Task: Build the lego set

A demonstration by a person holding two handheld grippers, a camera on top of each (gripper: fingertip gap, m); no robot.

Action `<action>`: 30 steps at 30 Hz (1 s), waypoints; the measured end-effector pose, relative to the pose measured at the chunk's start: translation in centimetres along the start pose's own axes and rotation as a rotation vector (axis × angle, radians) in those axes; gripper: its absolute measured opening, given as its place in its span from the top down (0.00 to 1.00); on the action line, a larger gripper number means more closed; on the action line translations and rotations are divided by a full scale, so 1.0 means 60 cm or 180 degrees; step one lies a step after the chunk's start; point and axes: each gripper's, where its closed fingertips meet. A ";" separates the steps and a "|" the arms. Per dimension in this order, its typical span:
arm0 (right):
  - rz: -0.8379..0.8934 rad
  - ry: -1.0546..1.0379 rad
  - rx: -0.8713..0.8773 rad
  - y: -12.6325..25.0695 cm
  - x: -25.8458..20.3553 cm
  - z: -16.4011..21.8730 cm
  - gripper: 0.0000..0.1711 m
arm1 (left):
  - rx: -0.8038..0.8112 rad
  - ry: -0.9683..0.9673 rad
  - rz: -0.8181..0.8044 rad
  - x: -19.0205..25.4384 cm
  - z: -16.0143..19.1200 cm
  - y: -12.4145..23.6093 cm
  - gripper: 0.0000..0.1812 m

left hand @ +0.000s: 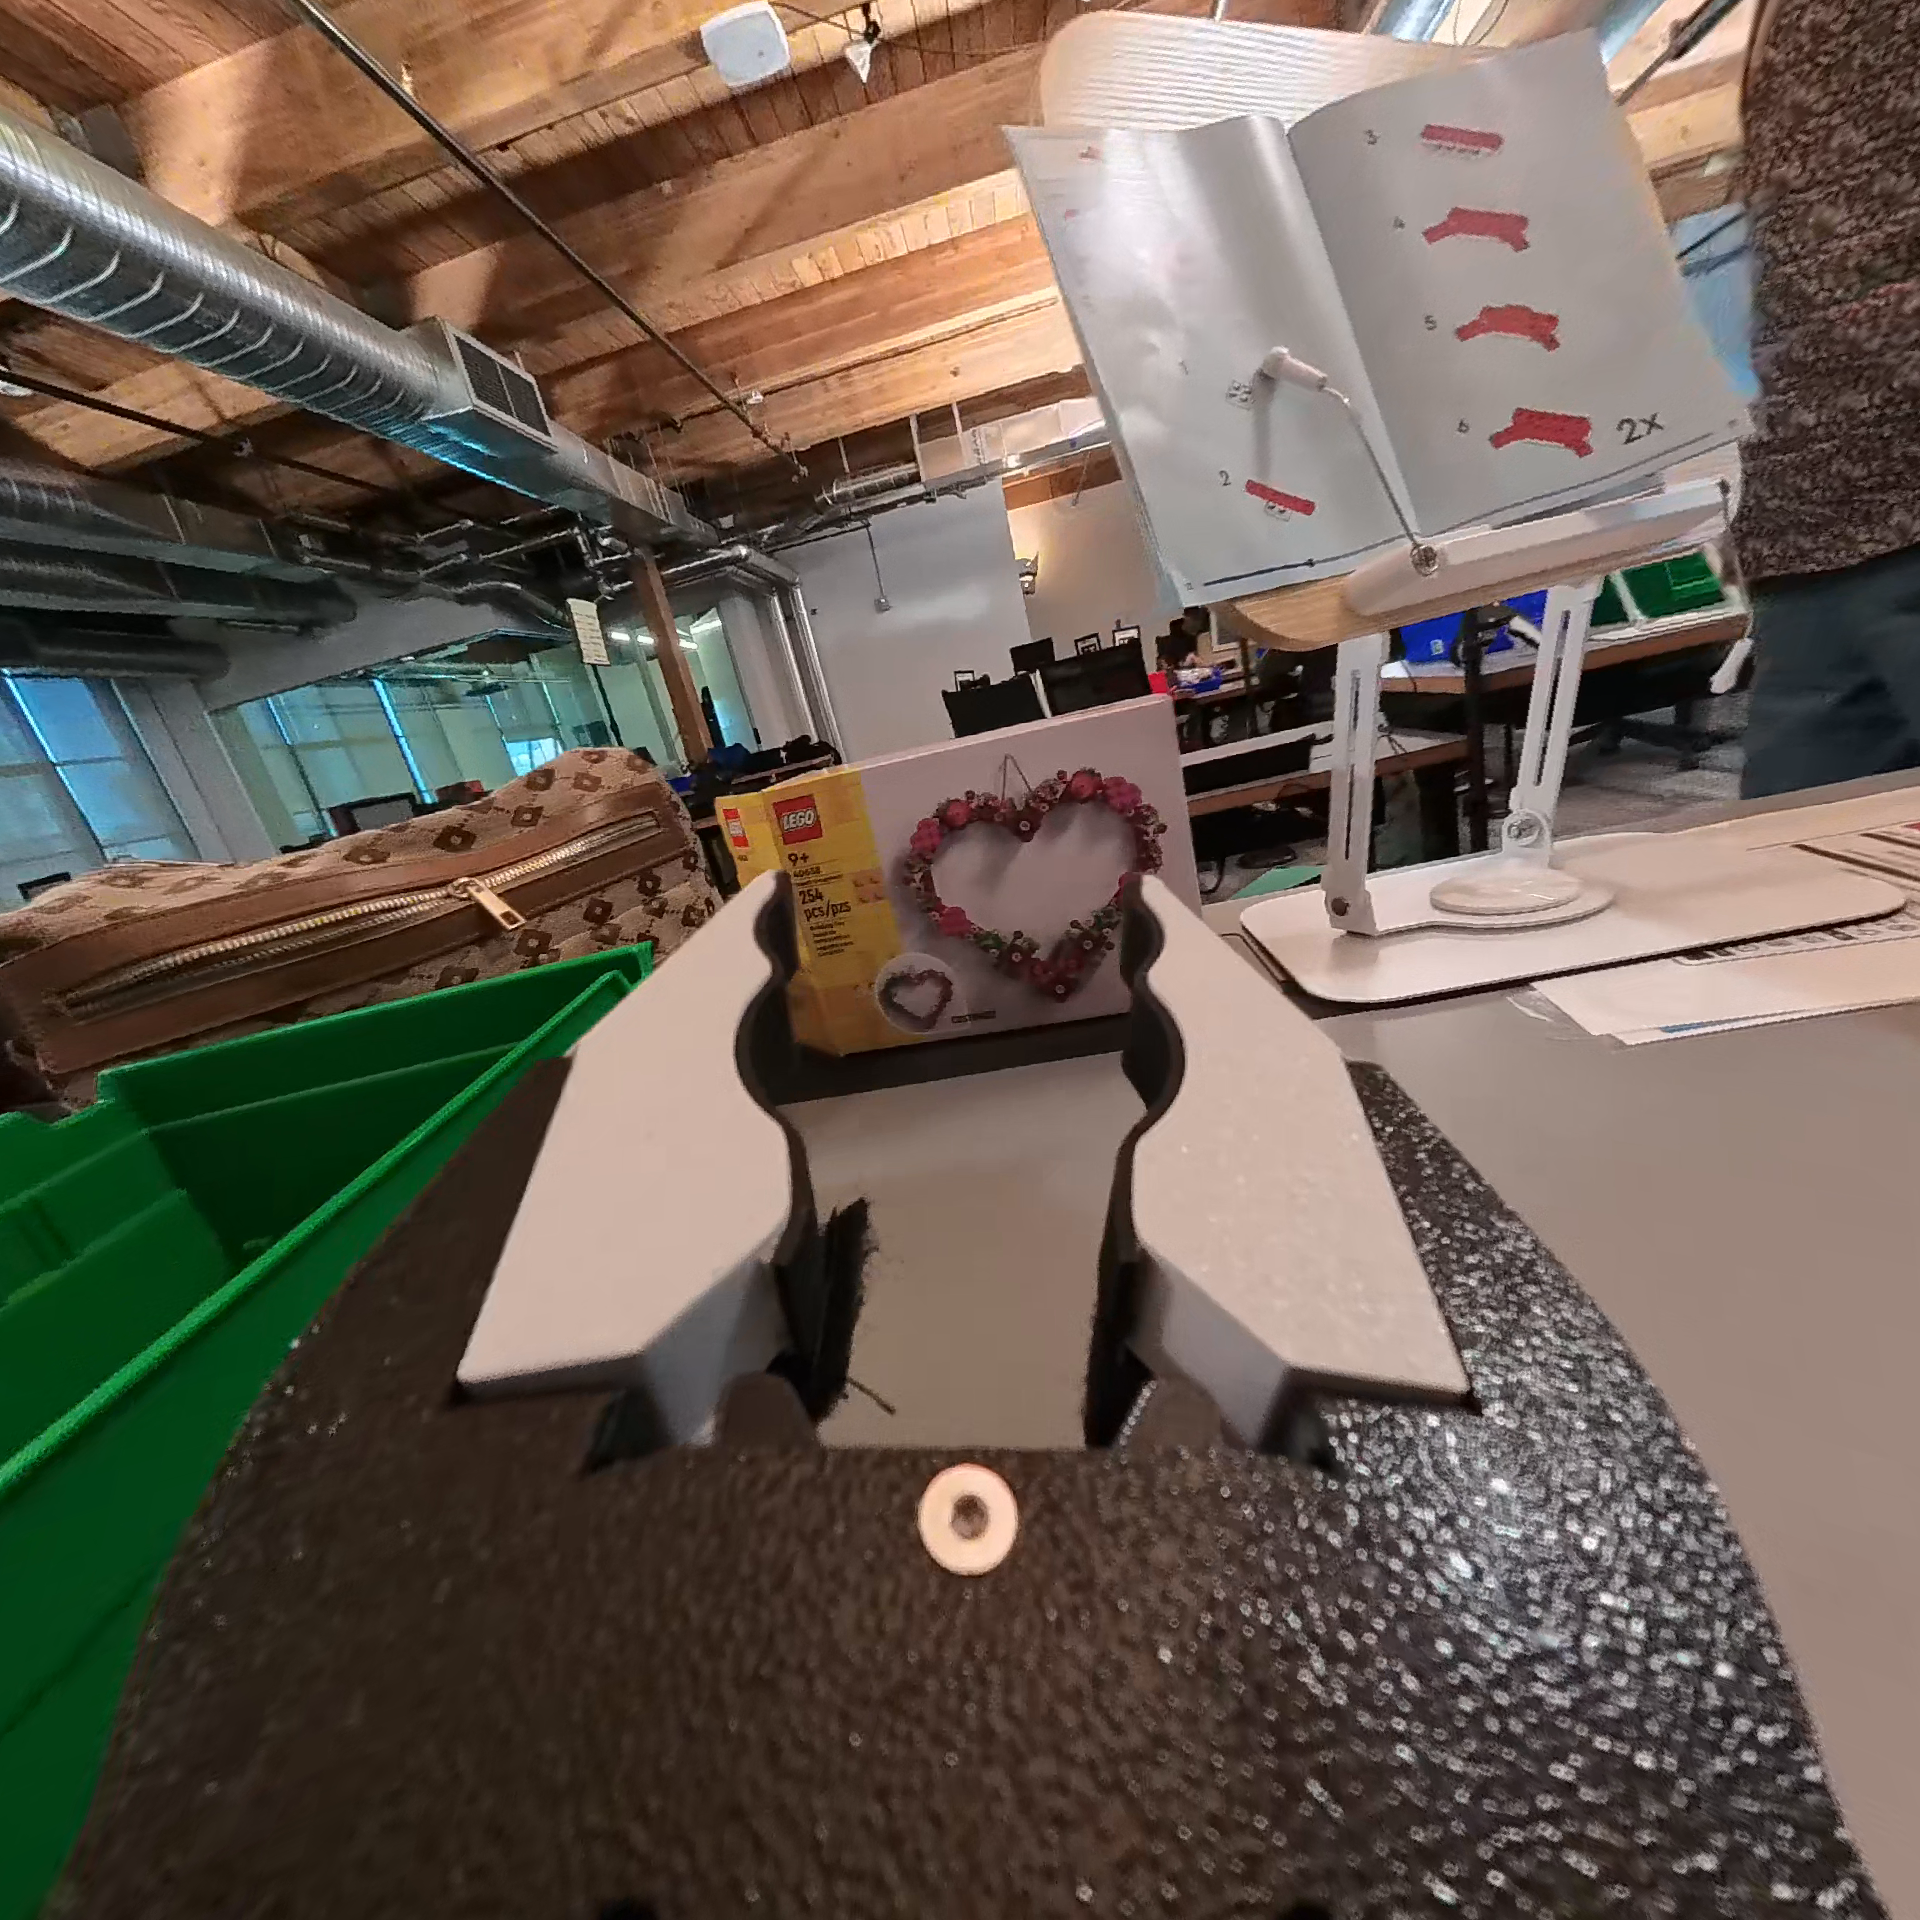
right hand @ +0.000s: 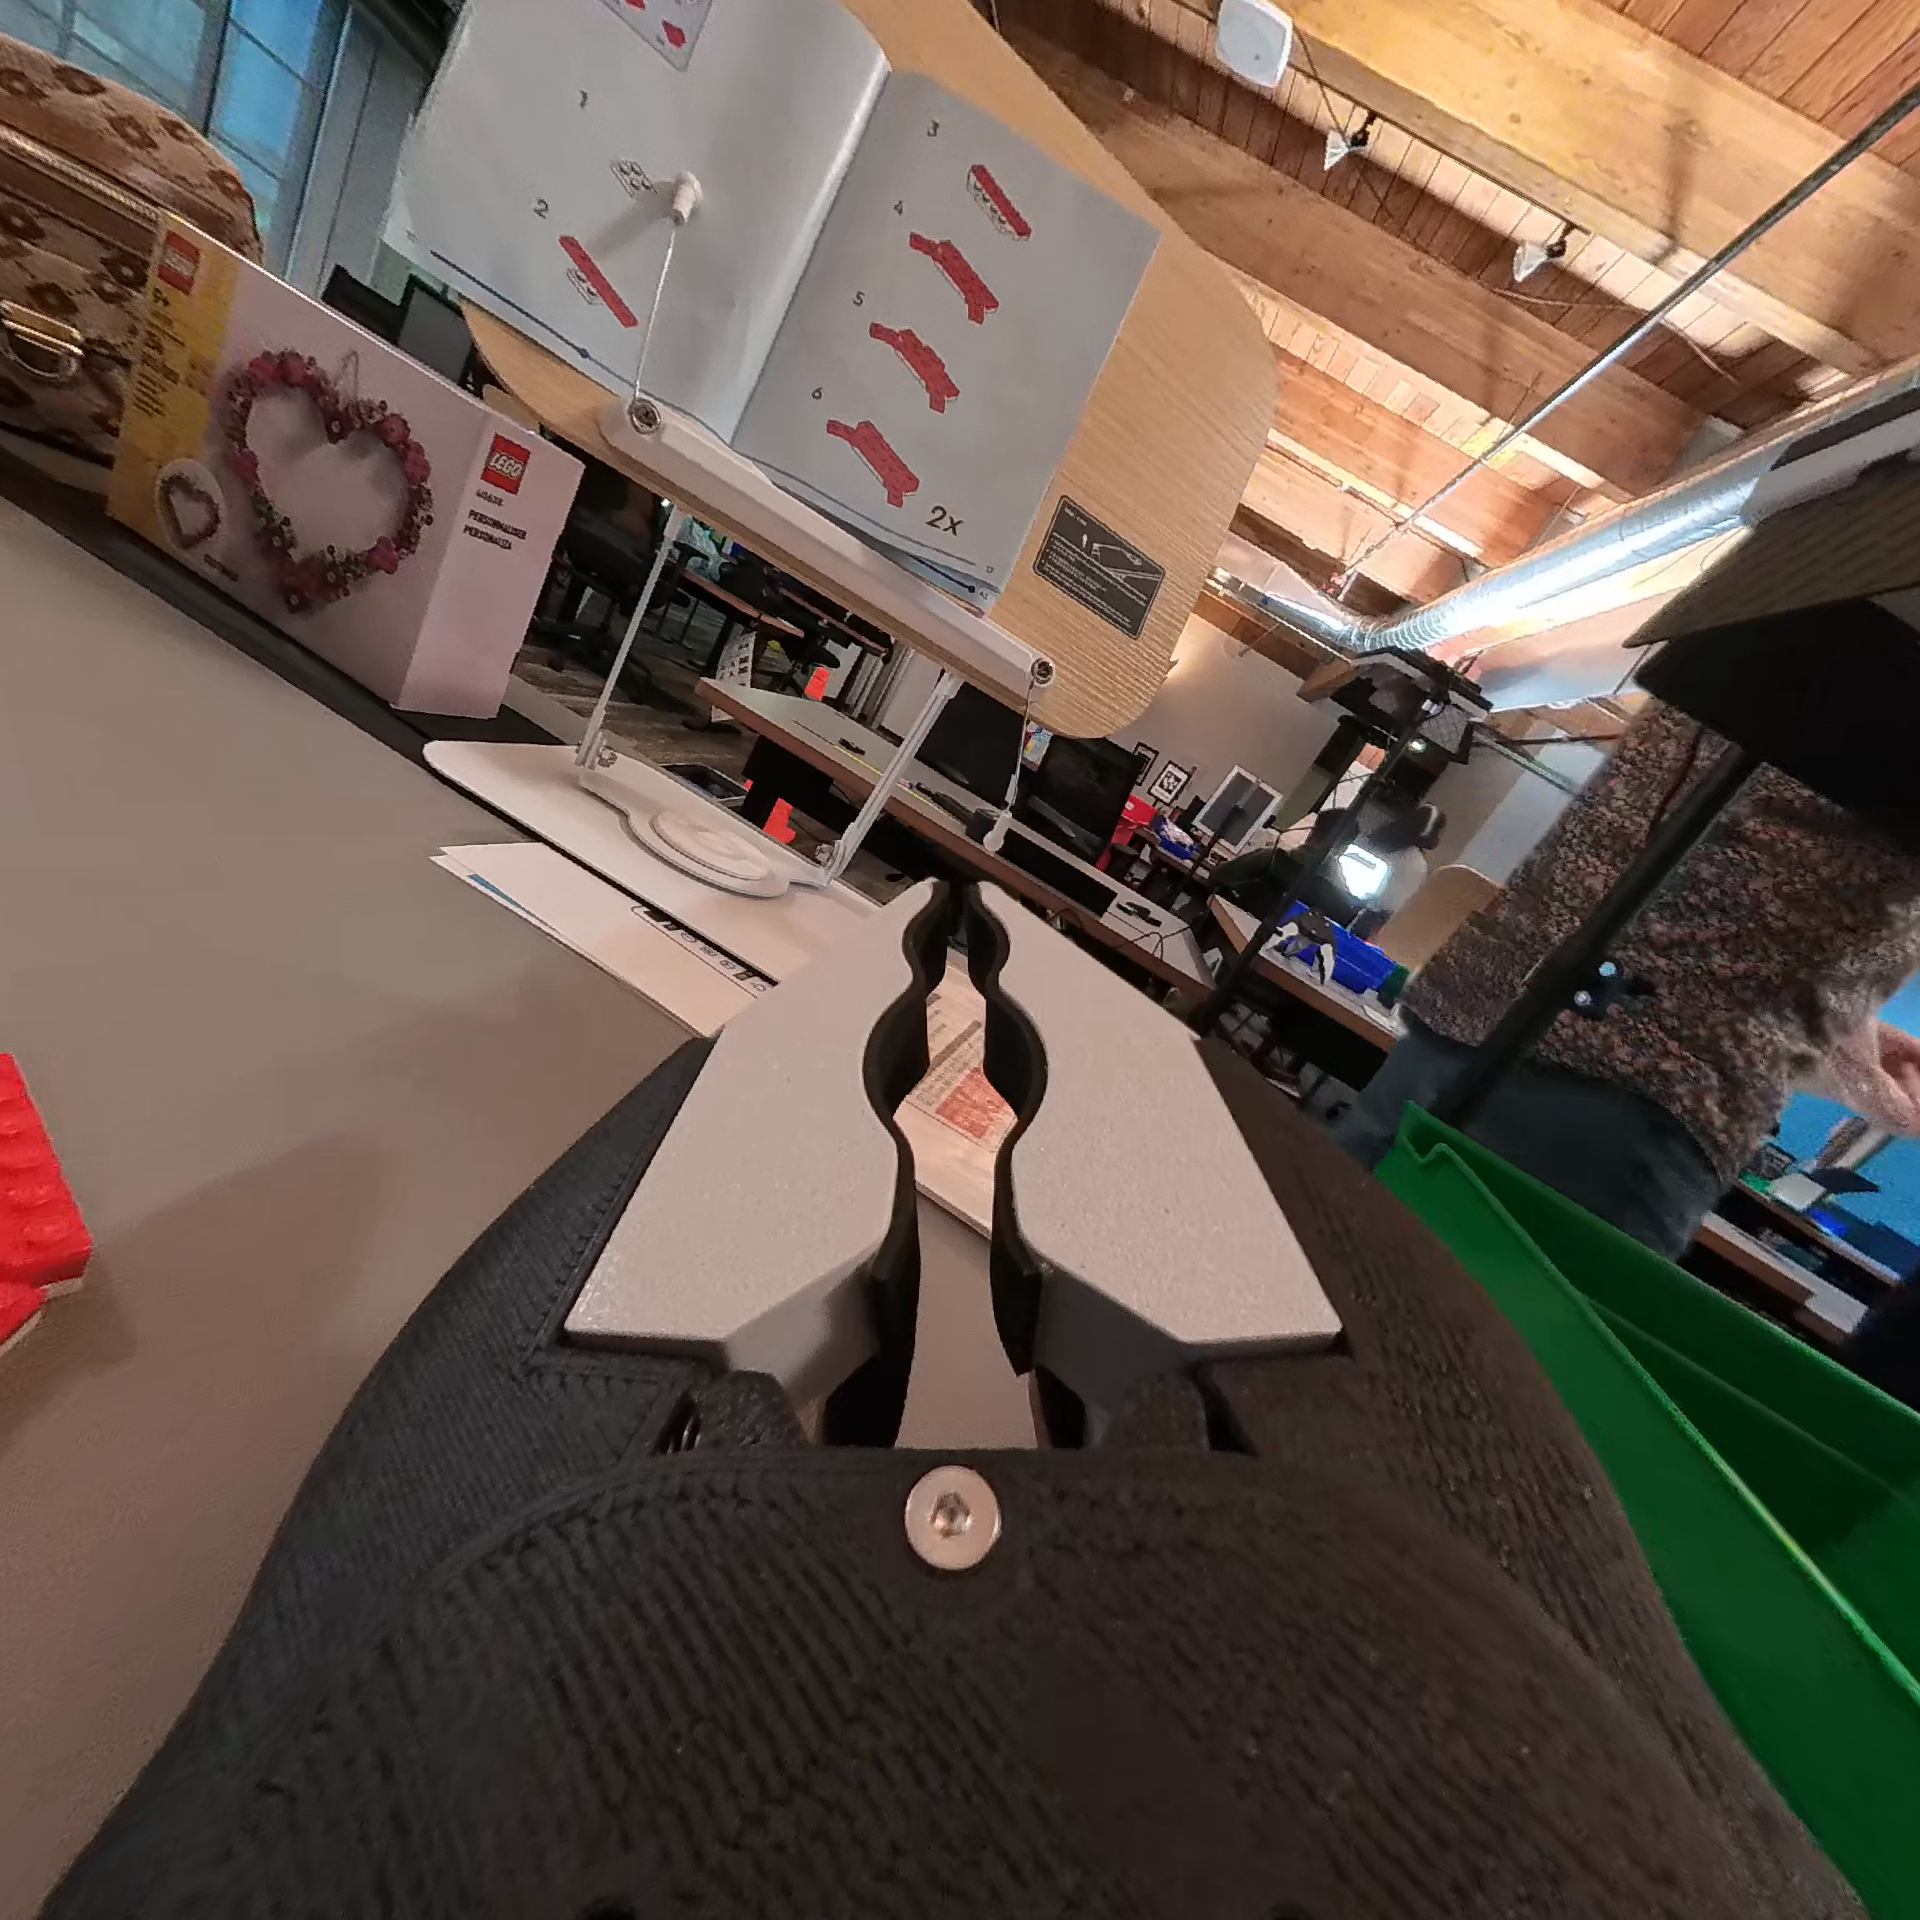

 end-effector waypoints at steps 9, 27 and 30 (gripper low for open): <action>0.0031 -0.0072 -0.0029 0.001 0.006 0.002 1.00 | -0.0025 -0.0152 0.0157 0.022 -0.001 -0.006 0.67; 0.0076 -0.0089 -0.0064 0.007 0.014 0.005 1.00 | 0.0009 -0.0085 0.0348 0.040 0.000 -0.010 0.66; 0.0060 -0.0078 -0.0058 0.007 0.012 0.005 1.00 | -0.0007 -0.0108 0.0359 0.042 0.001 -0.012 0.67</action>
Point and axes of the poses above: each gripper's, where its closed fingertips meet, y back along the fingers, z out of its underside, x = y × z across the jaws, and after that the axes turned 15 degrees about z, right-handed
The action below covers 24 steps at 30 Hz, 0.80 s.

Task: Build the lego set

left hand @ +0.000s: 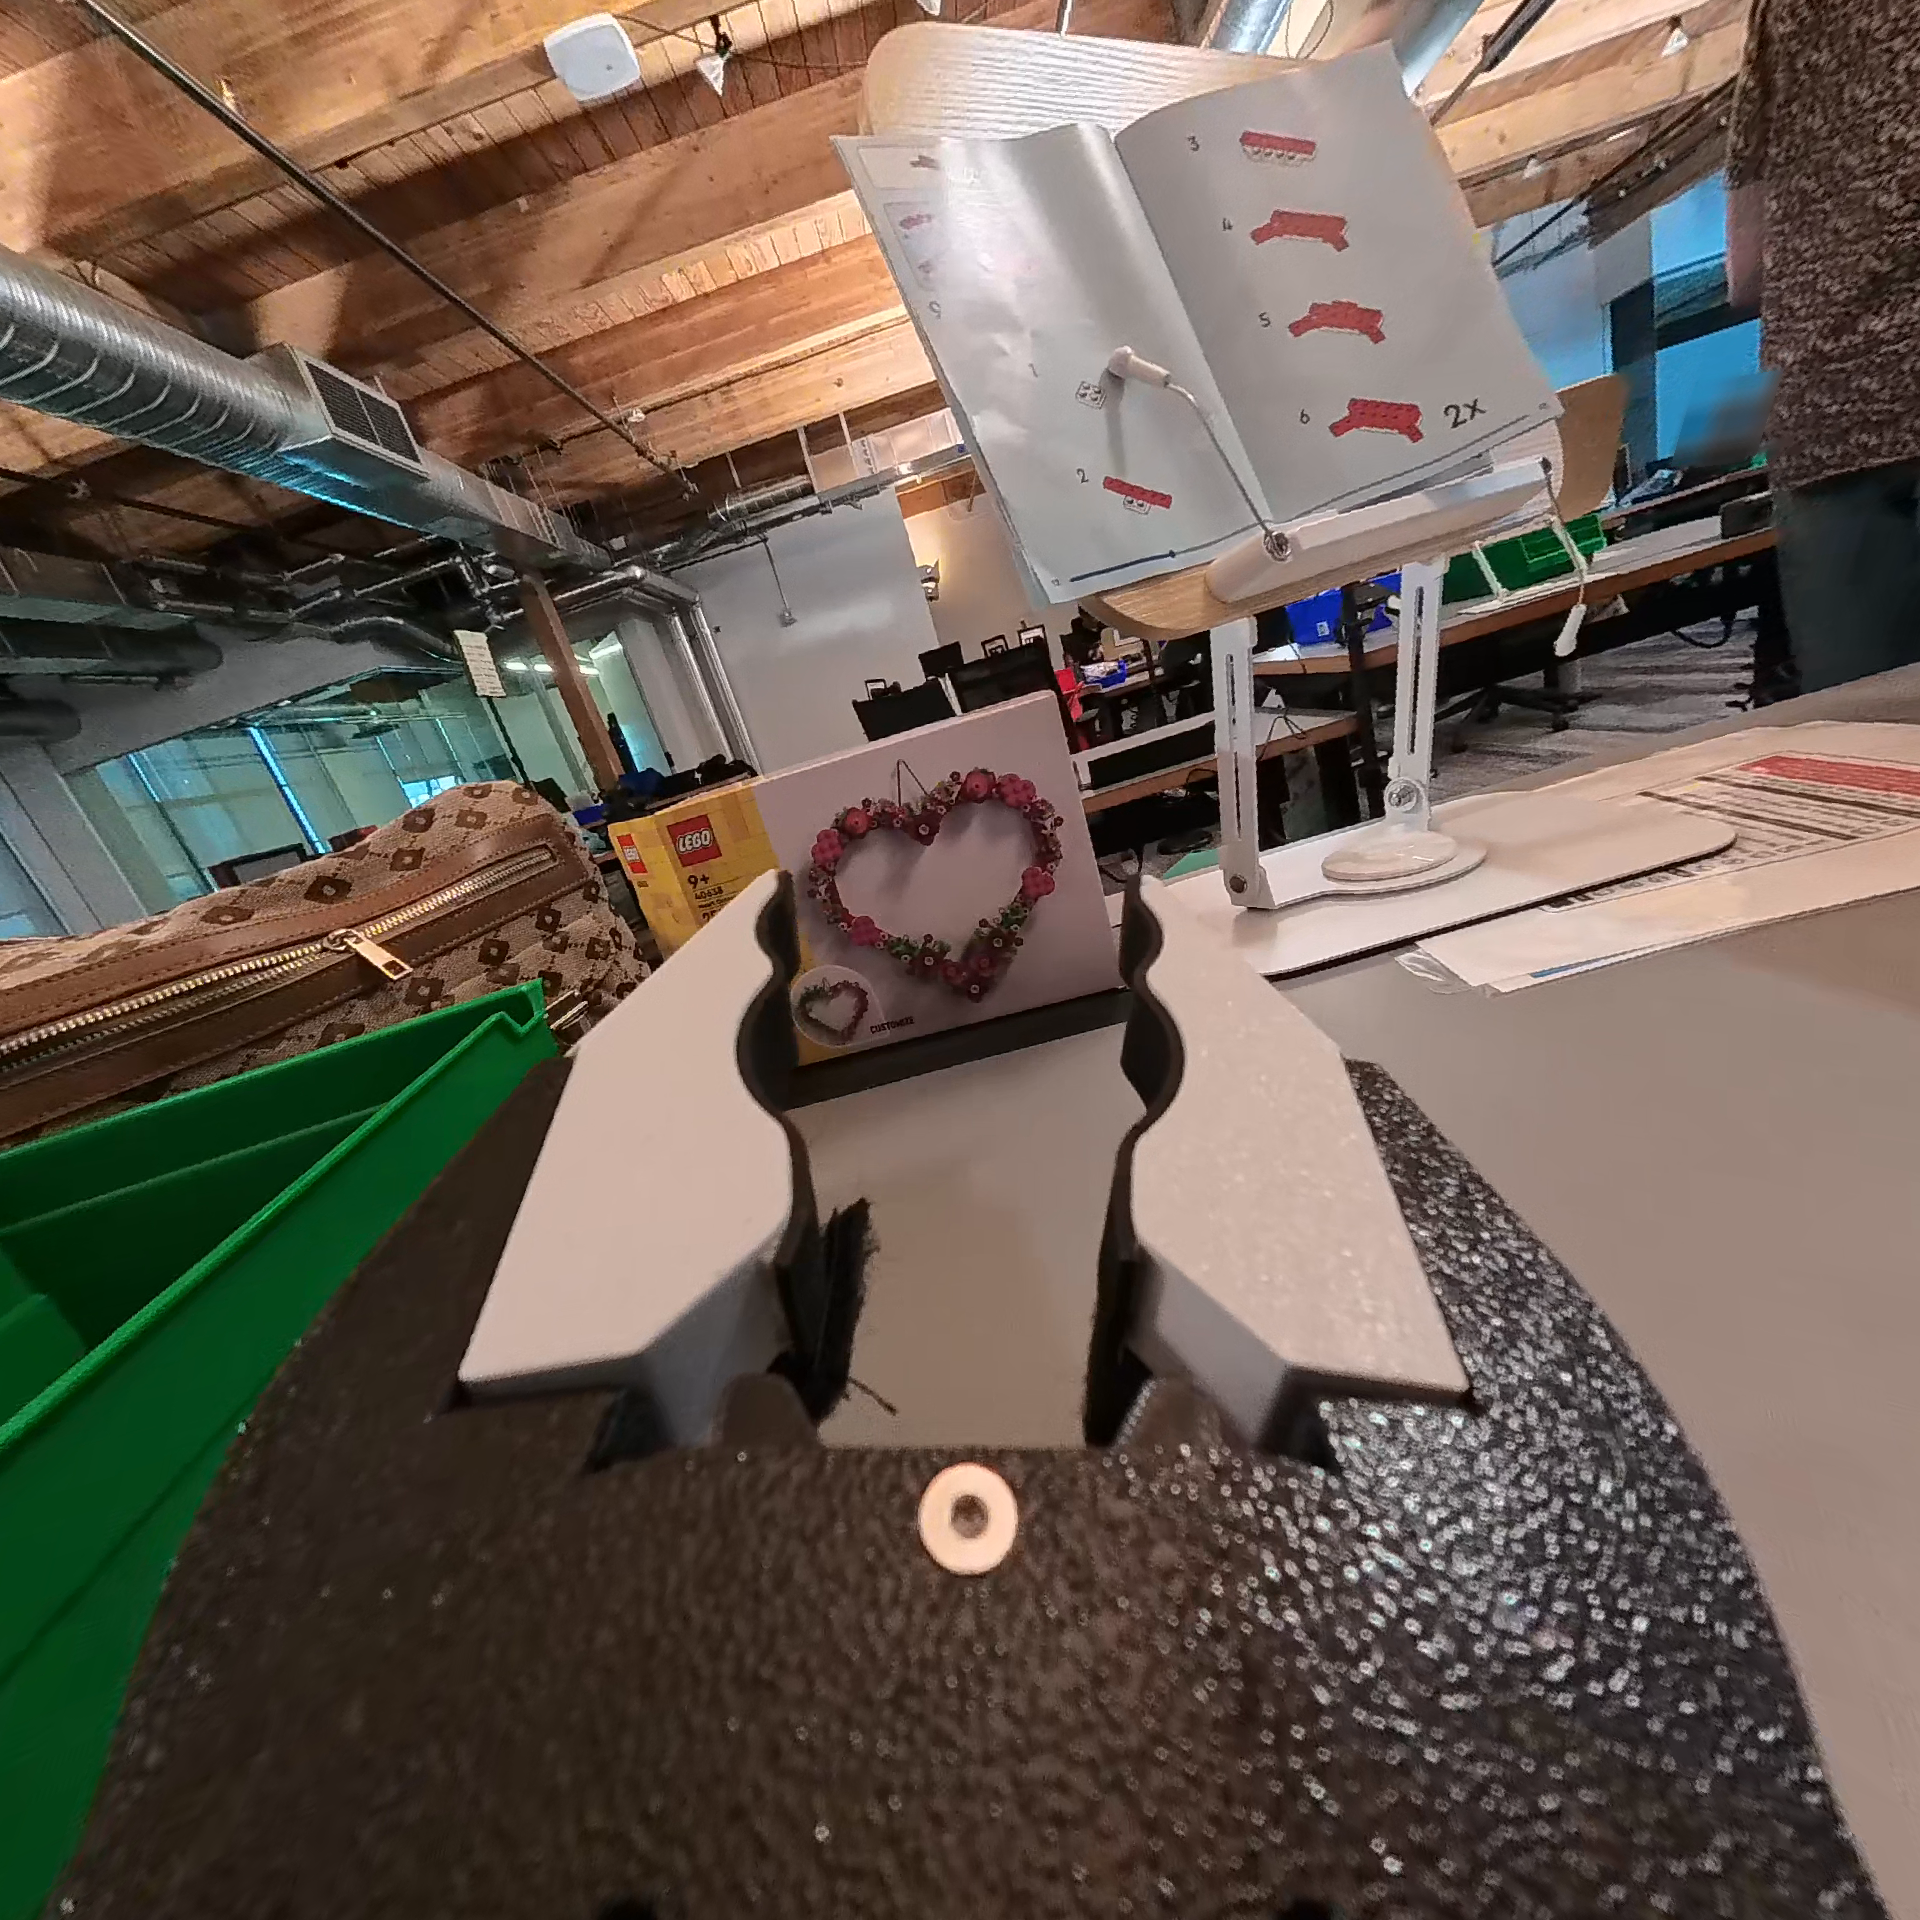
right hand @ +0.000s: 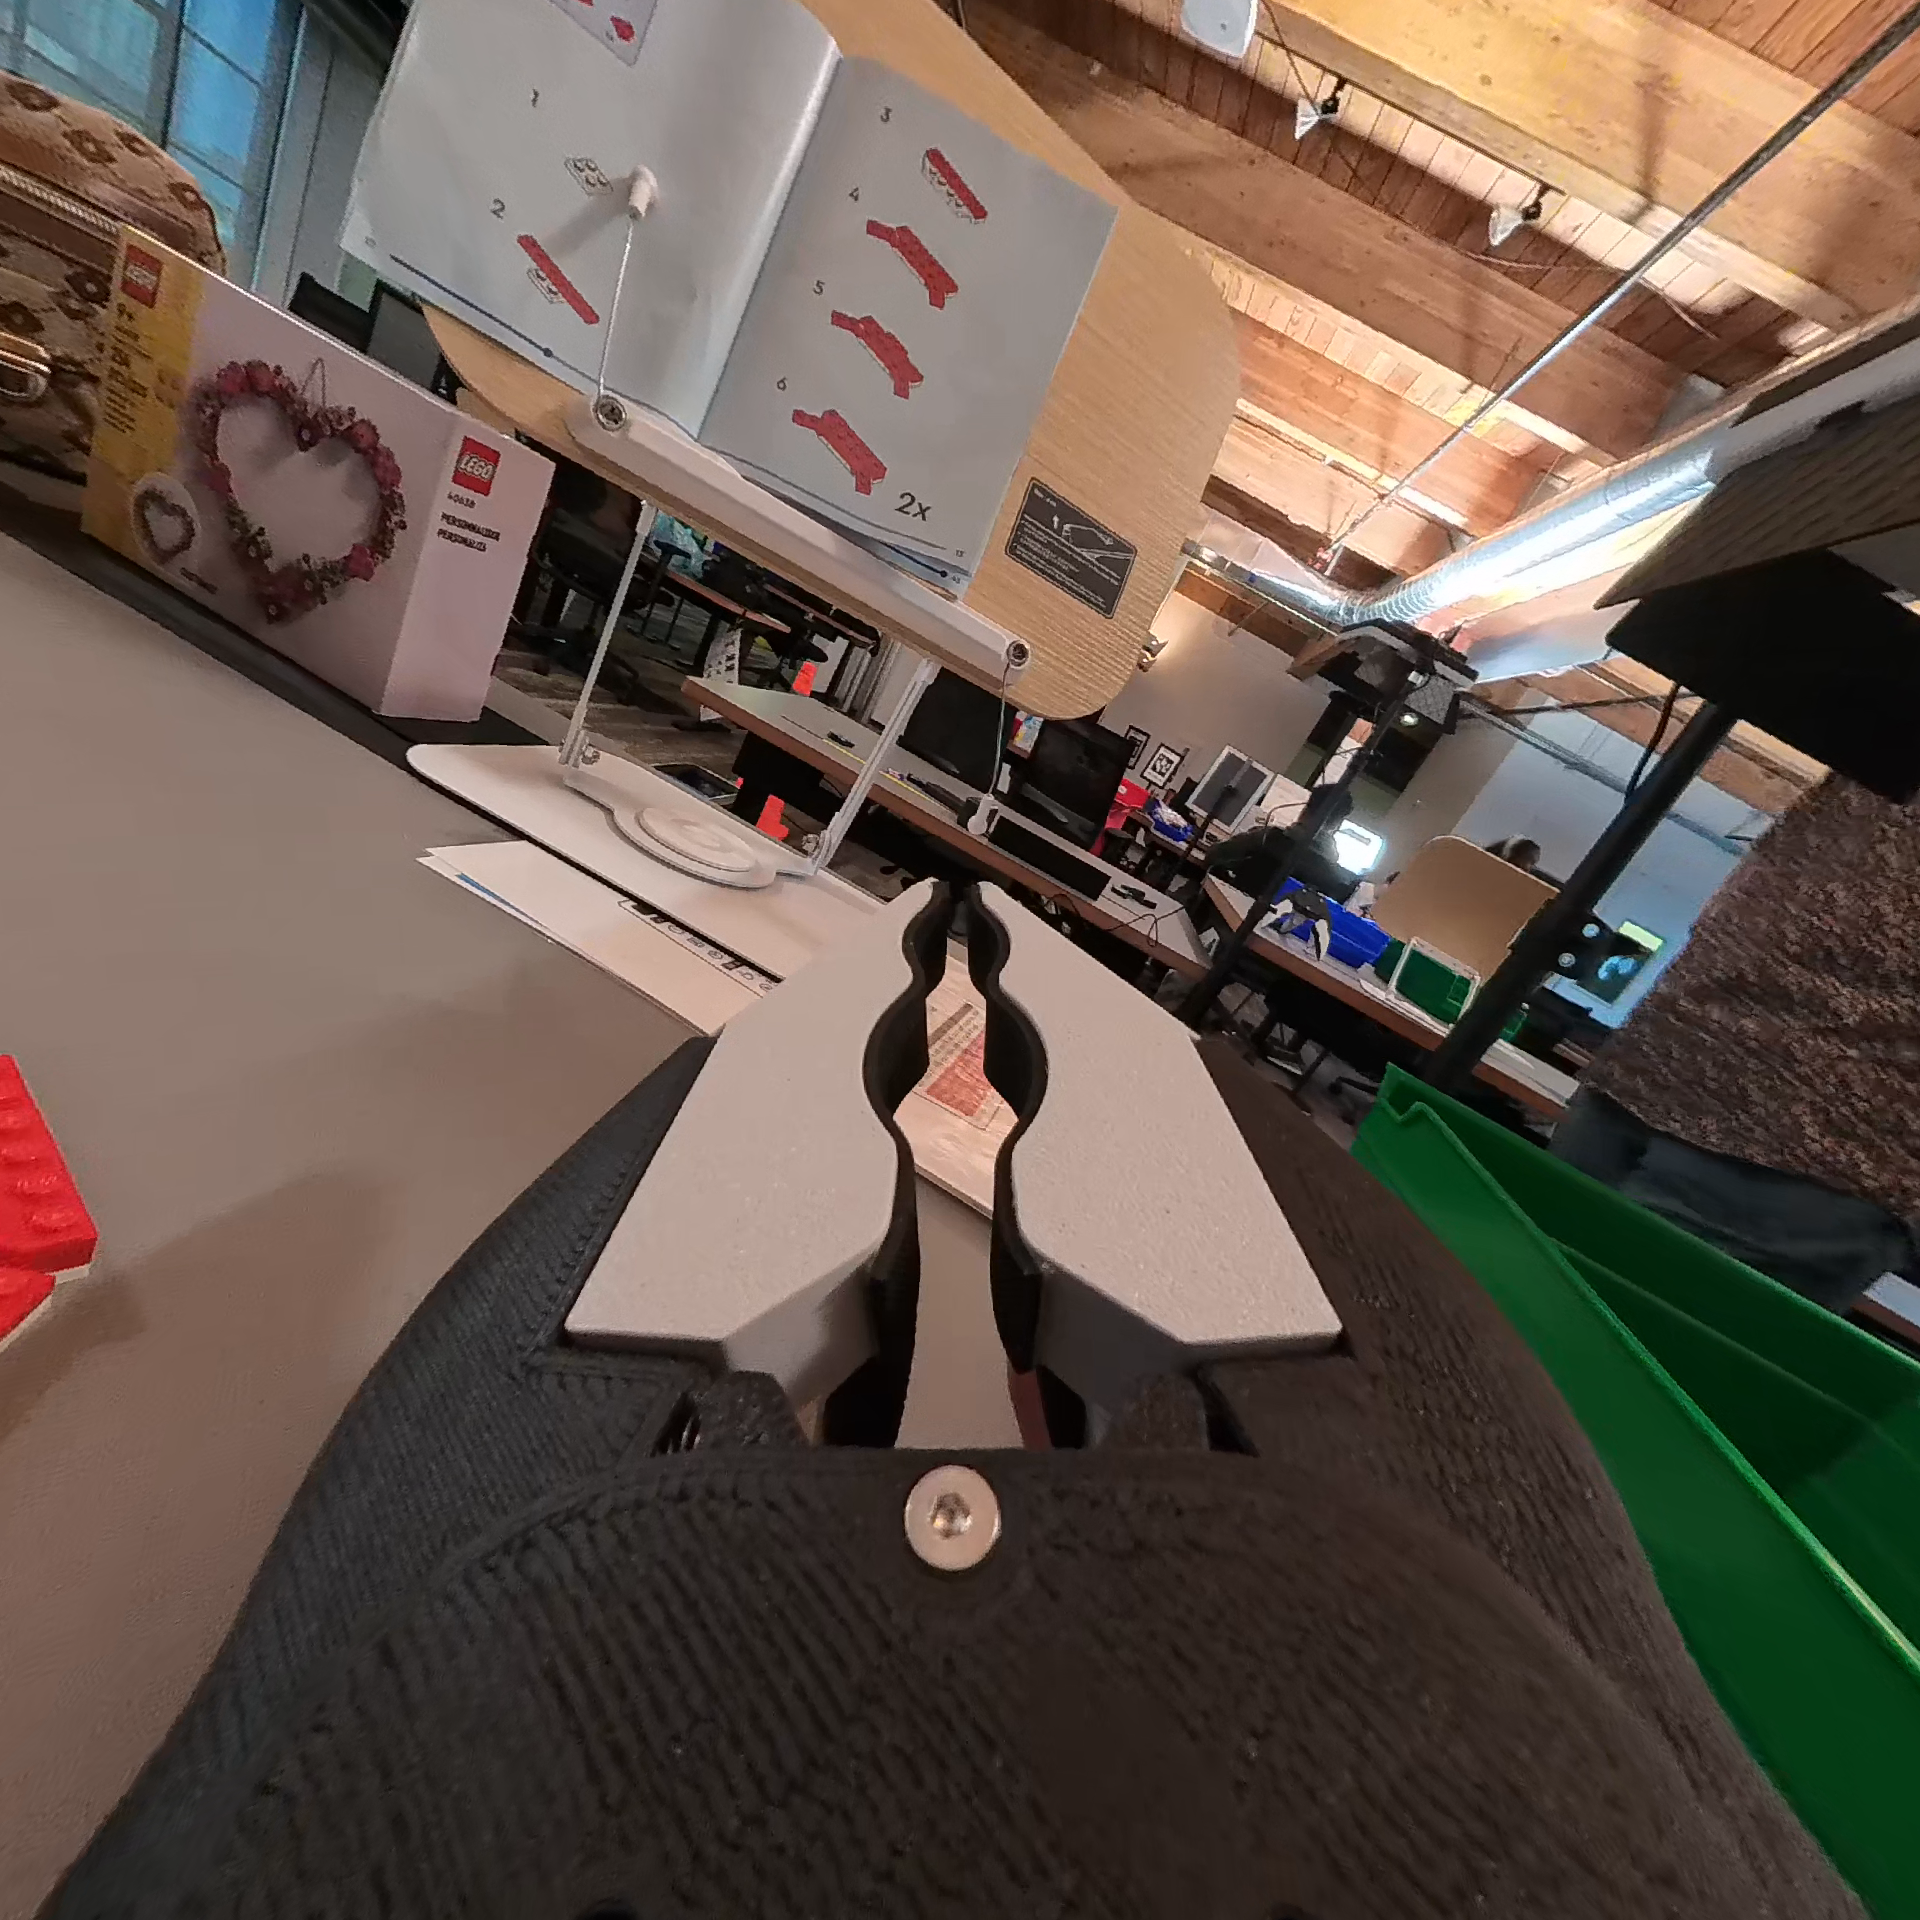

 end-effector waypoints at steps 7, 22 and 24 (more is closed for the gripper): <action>0.0029 0.0040 0.0110 0.005 0.001 -0.012 0.98 | 0.0031 0.0012 -0.0007 -0.002 -0.001 0.000 0.67; 0.0077 -0.0353 -0.0077 0.087 0.037 -0.040 0.80 | -0.0140 0.0578 0.0381 0.035 -0.016 0.049 0.56; -0.0537 -0.0498 -0.0406 0.104 -0.001 -0.043 0.75 | -0.0335 0.1003 0.0662 0.042 -0.006 0.051 0.56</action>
Point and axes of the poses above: each gripper's, where its closed fingertips meet, y back along the fingers, z out of its underside, x = y × z across the jaws, and after that the axes turned 15 degrees about z, right-handed
